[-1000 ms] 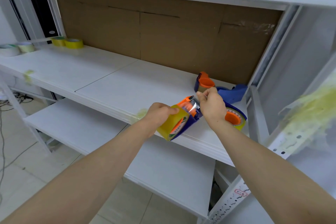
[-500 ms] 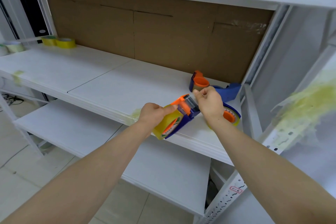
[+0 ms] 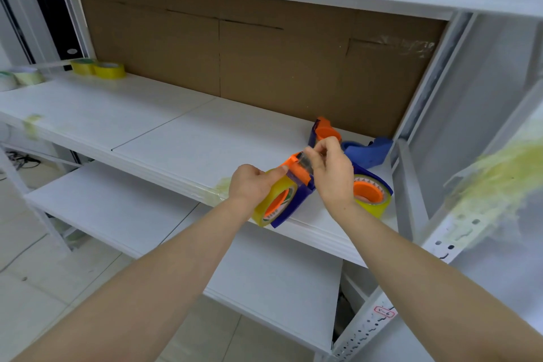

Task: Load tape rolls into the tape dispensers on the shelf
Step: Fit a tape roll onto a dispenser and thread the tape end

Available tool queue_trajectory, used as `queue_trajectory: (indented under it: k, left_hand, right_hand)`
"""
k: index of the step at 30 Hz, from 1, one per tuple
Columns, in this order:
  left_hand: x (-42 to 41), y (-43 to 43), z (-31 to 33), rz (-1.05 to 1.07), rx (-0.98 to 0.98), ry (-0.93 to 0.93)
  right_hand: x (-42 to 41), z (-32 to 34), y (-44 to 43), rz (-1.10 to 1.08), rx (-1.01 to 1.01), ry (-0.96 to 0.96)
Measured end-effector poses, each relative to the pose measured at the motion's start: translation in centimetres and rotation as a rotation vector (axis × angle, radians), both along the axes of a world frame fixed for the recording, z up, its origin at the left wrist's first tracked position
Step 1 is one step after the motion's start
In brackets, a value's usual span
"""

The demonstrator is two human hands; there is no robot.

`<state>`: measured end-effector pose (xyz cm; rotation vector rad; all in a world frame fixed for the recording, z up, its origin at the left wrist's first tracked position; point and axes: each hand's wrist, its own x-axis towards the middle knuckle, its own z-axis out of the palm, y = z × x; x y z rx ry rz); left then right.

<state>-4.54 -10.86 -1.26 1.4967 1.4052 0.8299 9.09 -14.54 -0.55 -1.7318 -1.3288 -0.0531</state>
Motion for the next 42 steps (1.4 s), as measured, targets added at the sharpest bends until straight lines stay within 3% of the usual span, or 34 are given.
queue_trajectory:
  k: [7,19,27,42]
  left_hand:
    - [0.4,-0.1,-0.4,-0.003,0.059,0.004]
    - [0.2,-0.3,-0.4,-0.028,0.110,0.014]
    - [0.5,-1.0,0.2,-0.075,0.152,0.115]
    - [0.5,-1.9,1.8,-0.086,-0.026,-0.294]
  right_hand:
    - [1.9,0.8,0.9,-0.072,-0.017,0.170]
    - [1.8,1.3,1.0,-0.070,-0.048,0.038]
    - [1.9,1.2,1.0,-0.104,0.004,0.123]
    - [2.4,2.5,0.7,-0.154,0.101,0.233]
